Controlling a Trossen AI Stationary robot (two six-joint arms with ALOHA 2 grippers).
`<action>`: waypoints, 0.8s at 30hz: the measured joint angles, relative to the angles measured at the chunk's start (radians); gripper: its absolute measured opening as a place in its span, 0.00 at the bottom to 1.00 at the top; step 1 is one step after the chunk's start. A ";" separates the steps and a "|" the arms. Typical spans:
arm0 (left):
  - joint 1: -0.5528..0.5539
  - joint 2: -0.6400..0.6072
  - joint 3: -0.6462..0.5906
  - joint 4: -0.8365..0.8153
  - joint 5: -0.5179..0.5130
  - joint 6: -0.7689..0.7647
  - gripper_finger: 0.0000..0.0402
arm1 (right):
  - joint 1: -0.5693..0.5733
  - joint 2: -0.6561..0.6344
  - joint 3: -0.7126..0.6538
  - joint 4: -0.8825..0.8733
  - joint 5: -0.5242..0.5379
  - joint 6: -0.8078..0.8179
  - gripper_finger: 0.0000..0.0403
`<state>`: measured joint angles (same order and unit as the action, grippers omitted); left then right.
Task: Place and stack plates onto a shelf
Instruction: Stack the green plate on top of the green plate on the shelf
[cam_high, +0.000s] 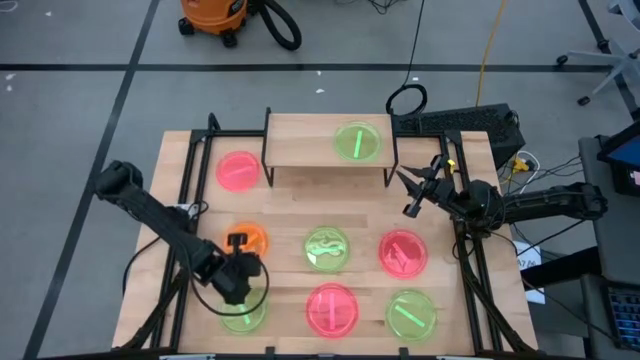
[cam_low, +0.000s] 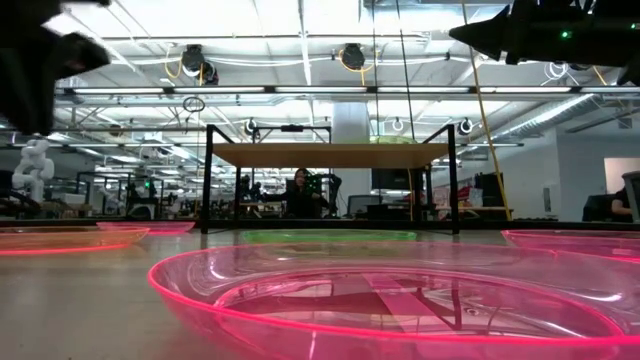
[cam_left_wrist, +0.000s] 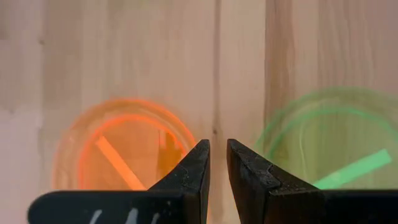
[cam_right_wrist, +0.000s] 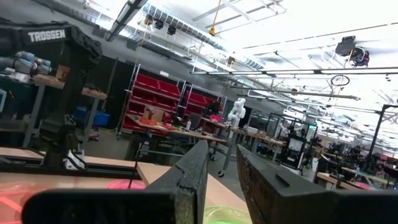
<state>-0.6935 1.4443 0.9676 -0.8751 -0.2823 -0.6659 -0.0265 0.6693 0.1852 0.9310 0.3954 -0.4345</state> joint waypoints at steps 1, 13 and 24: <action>-0.008 0.001 -0.013 0.018 0.000 -0.010 0.16 | 0.000 0.000 0.000 0.000 0.000 0.002 0.17; -0.009 0.011 -0.111 0.122 0.013 -0.030 0.16 | 0.000 0.000 0.000 0.034 -0.002 0.003 0.17; -0.007 0.011 -0.151 0.192 0.002 0.057 0.16 | 0.000 0.000 0.000 -0.015 -0.001 0.031 0.17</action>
<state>-0.7010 1.4555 0.8169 -0.6833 -0.2798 -0.6087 -0.0262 0.6697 0.1856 0.9161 0.3946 -0.4038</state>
